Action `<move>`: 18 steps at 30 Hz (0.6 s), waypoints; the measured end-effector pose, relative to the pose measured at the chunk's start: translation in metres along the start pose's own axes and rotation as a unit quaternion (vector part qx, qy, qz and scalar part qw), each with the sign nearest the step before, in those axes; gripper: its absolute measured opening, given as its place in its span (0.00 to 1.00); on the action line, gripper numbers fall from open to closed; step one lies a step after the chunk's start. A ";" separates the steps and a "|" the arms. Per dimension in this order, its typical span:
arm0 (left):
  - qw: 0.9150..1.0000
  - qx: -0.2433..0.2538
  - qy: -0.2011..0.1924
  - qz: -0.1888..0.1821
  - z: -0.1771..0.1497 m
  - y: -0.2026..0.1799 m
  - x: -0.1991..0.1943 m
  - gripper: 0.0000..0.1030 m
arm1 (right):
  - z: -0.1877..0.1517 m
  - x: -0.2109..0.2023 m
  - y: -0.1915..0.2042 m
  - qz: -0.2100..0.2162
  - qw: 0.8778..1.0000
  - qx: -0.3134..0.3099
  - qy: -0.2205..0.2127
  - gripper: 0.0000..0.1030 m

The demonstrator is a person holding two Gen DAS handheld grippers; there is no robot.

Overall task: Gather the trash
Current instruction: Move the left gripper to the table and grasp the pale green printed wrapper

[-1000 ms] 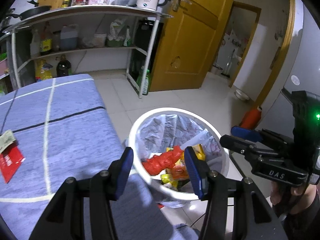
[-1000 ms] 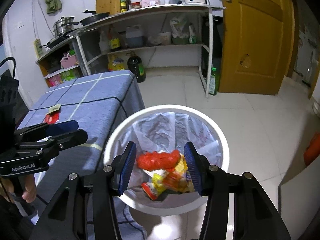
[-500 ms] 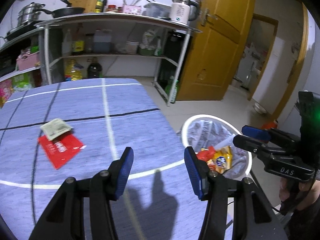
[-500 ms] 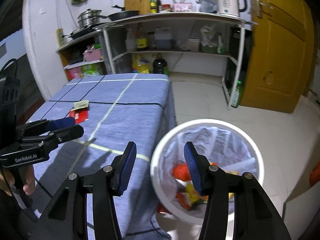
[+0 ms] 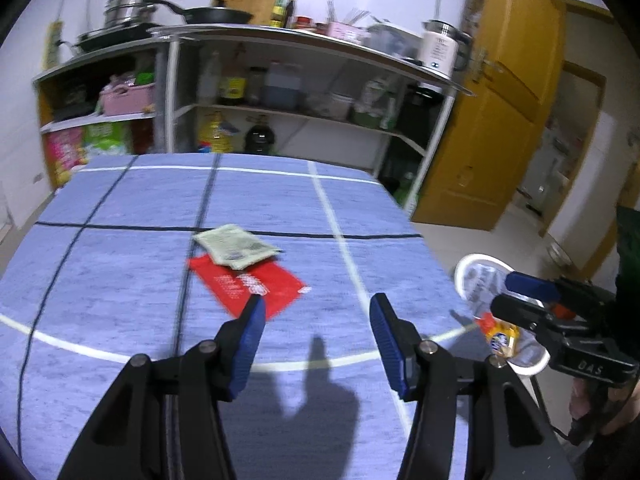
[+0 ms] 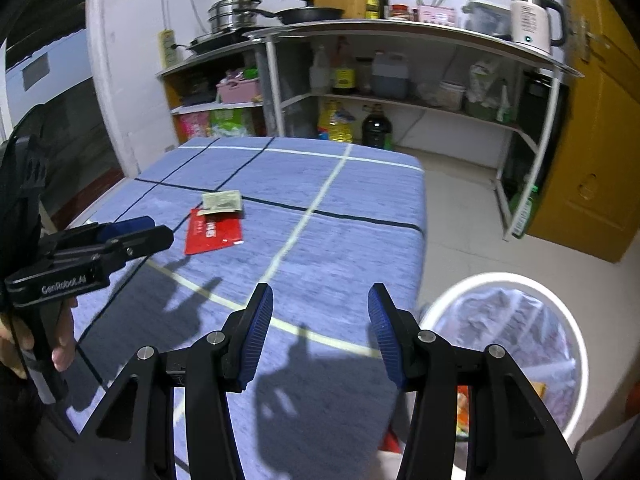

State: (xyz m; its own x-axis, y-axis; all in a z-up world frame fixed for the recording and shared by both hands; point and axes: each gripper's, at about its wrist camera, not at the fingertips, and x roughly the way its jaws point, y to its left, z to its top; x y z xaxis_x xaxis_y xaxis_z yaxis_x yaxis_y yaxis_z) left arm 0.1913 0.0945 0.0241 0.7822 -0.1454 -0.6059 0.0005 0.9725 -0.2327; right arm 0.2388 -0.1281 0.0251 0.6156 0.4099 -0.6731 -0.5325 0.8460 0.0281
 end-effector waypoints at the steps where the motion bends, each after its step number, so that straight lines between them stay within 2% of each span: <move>1: 1.000 -0.006 -0.001 0.005 0.000 0.007 0.000 0.61 | 0.002 0.004 0.005 0.006 1.000 -0.003 0.001 0.49; 5: 0.999 -0.031 0.006 0.032 -0.003 0.034 0.007 0.65 | 0.008 0.019 0.016 0.021 1.000 -0.013 0.005 0.49; 8: 0.998 -0.049 0.026 0.041 -0.005 0.049 0.021 0.66 | 0.013 0.029 0.022 0.030 0.999 -0.020 0.009 0.49; 18: 0.995 -0.061 0.054 0.064 0.014 0.068 0.064 0.66 | 0.023 0.052 0.027 0.040 0.999 -0.025 0.021 0.49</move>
State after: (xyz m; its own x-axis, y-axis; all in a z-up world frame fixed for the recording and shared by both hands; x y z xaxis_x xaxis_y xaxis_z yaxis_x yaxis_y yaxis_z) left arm 0.2506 0.1537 -0.0199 0.7000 -0.0475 -0.7126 -0.1754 0.9558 -0.2360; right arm 0.2700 -0.0764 0.0079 0.5454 0.4596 -0.7009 -0.6075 0.7929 0.0472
